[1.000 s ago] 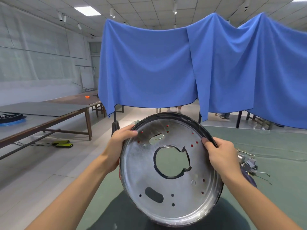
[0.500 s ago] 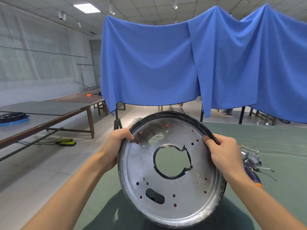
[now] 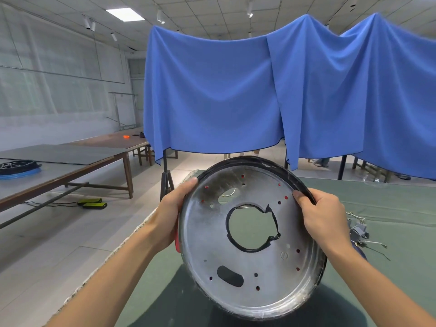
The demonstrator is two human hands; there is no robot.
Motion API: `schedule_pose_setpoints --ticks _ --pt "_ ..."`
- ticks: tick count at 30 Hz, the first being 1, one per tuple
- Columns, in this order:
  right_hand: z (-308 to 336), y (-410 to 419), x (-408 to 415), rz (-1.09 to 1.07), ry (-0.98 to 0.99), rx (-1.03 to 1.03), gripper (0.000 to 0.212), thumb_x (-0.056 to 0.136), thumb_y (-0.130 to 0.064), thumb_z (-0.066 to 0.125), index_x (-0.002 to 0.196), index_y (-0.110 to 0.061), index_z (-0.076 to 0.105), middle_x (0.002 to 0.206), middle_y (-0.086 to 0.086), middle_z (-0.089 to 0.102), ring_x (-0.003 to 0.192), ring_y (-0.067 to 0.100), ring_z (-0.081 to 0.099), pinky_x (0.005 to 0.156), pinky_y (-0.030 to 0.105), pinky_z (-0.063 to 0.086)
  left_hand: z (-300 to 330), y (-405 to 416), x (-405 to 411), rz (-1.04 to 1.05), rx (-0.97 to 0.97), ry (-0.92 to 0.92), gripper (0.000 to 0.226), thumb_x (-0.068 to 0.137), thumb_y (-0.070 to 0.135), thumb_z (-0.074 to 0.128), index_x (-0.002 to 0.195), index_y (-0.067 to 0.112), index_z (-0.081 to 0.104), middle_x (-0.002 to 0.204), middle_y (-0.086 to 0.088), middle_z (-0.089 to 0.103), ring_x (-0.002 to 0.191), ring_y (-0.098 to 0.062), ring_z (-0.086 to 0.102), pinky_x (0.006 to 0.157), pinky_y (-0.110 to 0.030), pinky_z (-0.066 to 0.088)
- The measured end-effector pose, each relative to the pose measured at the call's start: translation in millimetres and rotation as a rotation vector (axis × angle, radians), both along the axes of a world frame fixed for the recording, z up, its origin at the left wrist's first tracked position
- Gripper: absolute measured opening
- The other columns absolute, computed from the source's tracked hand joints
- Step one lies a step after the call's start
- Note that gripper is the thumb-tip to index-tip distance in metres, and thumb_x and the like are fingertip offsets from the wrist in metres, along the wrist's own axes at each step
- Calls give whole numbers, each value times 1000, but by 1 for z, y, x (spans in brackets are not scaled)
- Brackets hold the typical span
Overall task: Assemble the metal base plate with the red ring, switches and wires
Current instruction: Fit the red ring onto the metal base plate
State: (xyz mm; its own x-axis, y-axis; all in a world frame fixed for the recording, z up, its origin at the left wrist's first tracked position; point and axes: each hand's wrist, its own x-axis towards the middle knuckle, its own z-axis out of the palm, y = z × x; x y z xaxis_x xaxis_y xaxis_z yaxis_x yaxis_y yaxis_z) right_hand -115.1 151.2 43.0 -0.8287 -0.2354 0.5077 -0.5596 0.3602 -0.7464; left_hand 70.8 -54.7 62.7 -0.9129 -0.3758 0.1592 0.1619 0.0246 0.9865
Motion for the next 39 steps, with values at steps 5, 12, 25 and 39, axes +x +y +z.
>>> schedule_pose_setpoints --ticks 5,12,25,39 --pt "6 14 -12 -68 66 25 50 97 -46 44 62 -11 49 57 4 54 63 29 50 53 36 34 0 4 -8 123 68 -44 50 95 51 40 89 10 69 75 -3 69 62 -16 61 57 -24 49" --pt "5 27 -22 -87 95 87 56 97 -50 39 61 -8 46 55 8 51 59 26 49 52 33 33 1 6 -9 189 114 29 32 96 32 42 86 10 63 61 0 65 53 -11 48 45 -22 38" --pt "-4 23 -21 -120 103 79 54 98 -49 38 56 -14 39 56 6 51 62 32 48 51 35 31 -2 4 -8 324 -41 131 39 100 24 35 88 30 72 80 -5 73 65 -18 65 60 -34 55" --pt "-14 10 -10 -140 68 29 53 98 -48 36 61 -12 44 63 6 54 65 33 48 53 37 32 0 -7 -1 463 -139 118 28 94 9 36 95 15 64 77 0 71 69 -11 68 59 -28 57"
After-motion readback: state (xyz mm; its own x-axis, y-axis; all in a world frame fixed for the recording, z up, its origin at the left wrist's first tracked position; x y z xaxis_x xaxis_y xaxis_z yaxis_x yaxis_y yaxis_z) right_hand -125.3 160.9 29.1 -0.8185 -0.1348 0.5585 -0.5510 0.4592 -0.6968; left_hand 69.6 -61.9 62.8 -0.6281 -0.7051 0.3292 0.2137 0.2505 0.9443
